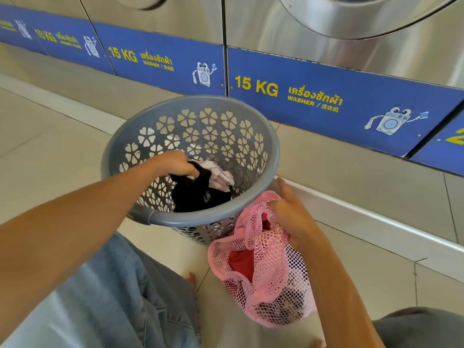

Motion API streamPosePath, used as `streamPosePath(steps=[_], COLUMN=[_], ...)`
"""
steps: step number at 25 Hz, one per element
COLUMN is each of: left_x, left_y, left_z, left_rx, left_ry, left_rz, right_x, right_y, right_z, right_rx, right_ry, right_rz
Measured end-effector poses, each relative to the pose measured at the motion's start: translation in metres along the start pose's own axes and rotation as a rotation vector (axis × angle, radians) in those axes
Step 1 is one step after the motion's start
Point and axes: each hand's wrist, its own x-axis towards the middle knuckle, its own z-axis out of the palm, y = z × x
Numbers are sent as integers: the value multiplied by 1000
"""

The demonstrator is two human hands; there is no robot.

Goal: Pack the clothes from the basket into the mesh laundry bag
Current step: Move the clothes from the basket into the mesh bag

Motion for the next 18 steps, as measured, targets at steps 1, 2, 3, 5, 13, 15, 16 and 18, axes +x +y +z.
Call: streamPosePath(steps=[1,2,3,5,13,15,16,18], left_x=[-10,-25,-42,-77,-162,-163,-159,-157], left_y=[5,11,17,28,92,107,113,123], left_z=[-12,-24,-35,-54,-15,16,26,32], left_rx=[-167,-356,-553,-920,-1354,-1212,-1141,-941], left_ry=[6,15,22,1,-263,-146,-57,65], left_rz=[29,76,129,245,359,272,251,263], right_x=[-3,-6,-8,-17,-46,-56,-60,-64], right_y=[0,-1,-1,-3,2,3,4,6], right_z=[-2,-4,-5,-10,-39,-44,-44,-43], right_rx=[9,23,41,57,290,257,229,211], right_ry=[10,10,20,39,242,239,231,211], right_rz=[-4,-3,-1,-14,-93,-141,-155,-167])
